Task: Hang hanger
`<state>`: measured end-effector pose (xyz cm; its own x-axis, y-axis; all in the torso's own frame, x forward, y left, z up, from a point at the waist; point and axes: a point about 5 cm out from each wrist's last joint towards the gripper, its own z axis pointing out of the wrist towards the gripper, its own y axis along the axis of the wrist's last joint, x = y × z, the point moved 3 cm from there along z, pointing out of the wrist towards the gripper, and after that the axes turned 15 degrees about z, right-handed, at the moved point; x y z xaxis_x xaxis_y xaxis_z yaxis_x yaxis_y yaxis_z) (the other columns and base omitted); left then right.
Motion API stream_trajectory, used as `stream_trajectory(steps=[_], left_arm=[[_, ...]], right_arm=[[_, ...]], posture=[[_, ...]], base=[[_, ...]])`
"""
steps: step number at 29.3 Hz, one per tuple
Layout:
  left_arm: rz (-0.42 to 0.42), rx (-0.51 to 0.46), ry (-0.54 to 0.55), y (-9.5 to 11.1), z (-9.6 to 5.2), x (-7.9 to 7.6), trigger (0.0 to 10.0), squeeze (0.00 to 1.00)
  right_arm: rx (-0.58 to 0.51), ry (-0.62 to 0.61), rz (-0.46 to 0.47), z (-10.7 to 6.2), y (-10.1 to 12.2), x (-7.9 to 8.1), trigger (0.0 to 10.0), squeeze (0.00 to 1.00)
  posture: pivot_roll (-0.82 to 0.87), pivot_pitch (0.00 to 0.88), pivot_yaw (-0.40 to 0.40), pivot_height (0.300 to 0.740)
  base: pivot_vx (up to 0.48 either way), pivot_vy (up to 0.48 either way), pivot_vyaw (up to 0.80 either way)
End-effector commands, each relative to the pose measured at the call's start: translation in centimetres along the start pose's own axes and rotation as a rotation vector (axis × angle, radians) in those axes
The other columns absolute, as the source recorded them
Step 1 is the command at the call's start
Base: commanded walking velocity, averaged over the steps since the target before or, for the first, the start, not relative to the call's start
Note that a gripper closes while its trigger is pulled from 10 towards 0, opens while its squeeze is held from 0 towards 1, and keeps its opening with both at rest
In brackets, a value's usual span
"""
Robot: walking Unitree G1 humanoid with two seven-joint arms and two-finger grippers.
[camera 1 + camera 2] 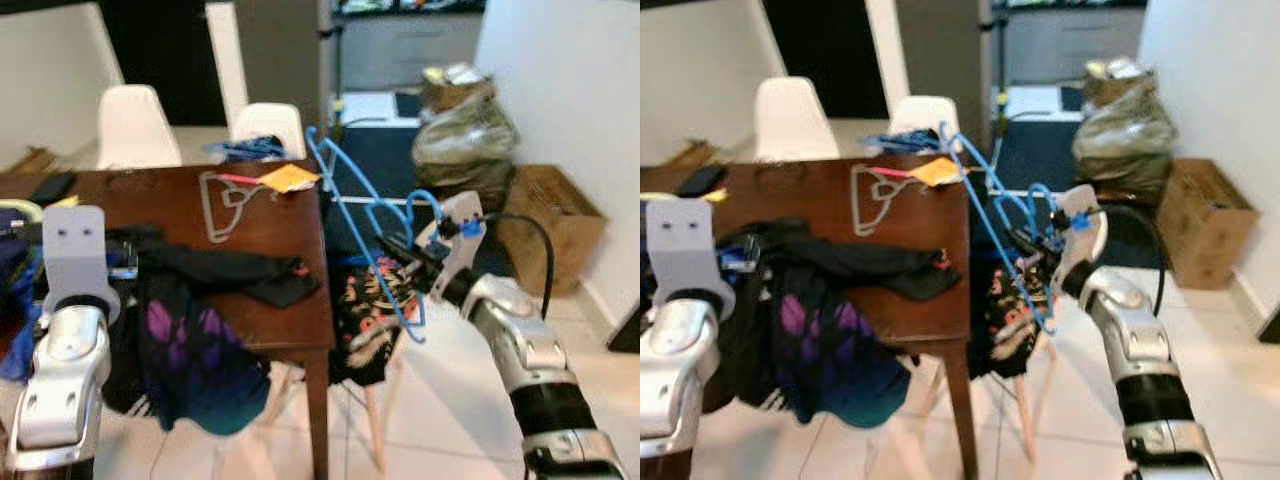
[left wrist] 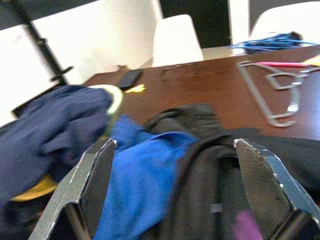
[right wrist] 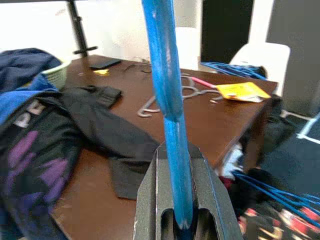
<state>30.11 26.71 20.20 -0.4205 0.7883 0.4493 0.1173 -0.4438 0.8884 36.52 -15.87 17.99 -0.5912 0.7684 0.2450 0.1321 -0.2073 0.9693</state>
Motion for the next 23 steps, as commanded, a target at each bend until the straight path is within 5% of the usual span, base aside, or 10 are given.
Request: stream_trajectory(steps=[1, 11, 23], left_arm=[[0.028, 0.010, 0.028, -0.4, 0.4, 1.0, 10.0, 0.00], [0.036, -0.007, 0.060, 0.1, 0.8, 2.0, 10.0, 0.00], [-0.012, -0.023, 0.006, 0.5, 0.3, -0.1, 10.0, 0.00]], right_arm=[[-0.010, 0.014, -0.009, 0.3, 0.2, 0.4, 10.0, 0.00], [-0.011, 0.017, -0.011, 0.3, 0.4, 0.4, 10.0, 0.00], [-0.014, 0.021, -0.011, 0.4, 0.4, 0.5, 10.0, 0.00]], posture=[[0.06, 0.000, 0.008, 0.740], [0.06, 0.000, 0.000, 0.740], [0.06, 0.000, 0.003, 0.740]], base=[[0.000, 0.450, 0.00], [0.000, 0.450, 0.00], [0.000, 0.375, 0.00]])
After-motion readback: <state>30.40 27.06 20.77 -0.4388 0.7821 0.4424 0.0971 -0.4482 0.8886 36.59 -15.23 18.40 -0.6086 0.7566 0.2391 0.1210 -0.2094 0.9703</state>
